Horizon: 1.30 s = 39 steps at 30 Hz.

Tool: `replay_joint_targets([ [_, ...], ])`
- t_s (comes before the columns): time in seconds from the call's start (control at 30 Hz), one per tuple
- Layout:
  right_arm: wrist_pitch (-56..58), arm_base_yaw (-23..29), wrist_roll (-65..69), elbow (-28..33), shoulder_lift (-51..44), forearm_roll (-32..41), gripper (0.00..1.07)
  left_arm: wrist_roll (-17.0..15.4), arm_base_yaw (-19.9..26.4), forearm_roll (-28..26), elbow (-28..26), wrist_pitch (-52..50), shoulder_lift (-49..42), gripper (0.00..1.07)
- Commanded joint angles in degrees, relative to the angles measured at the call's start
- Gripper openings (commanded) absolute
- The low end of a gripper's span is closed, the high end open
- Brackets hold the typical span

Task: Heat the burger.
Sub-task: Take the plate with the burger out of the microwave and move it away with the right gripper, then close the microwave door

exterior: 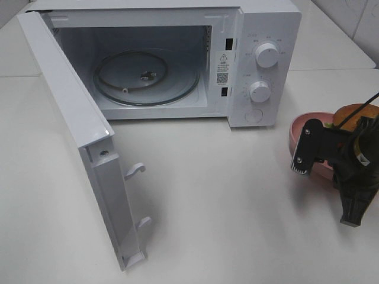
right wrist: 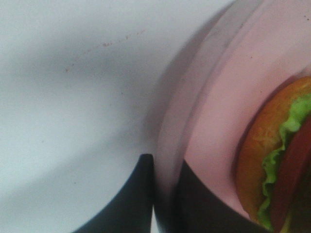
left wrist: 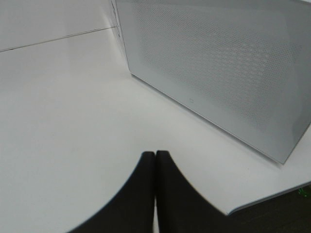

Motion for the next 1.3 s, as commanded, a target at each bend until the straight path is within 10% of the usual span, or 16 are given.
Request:
replay_joint_targets([
  [0.03,-1.5,-0.3,2.3,-0.6,-0.1,-1.3,0.05,-0.5,0.1,-0.1,0.2,-0.8,-1.2,0.0],
  [0.37,-2.7,-0.2,3.4,-0.6,-0.4,3.0,0.47,-0.5,0.1,-0.1,0.2,-0.8,-1.2,0.0],
  [1.3,5.8,-0.3,15.9,-4.9,-19.7,30.3,0.76,-0.5,0.1,-0.1,0.2,-0.8,-1.2,0.0],
])
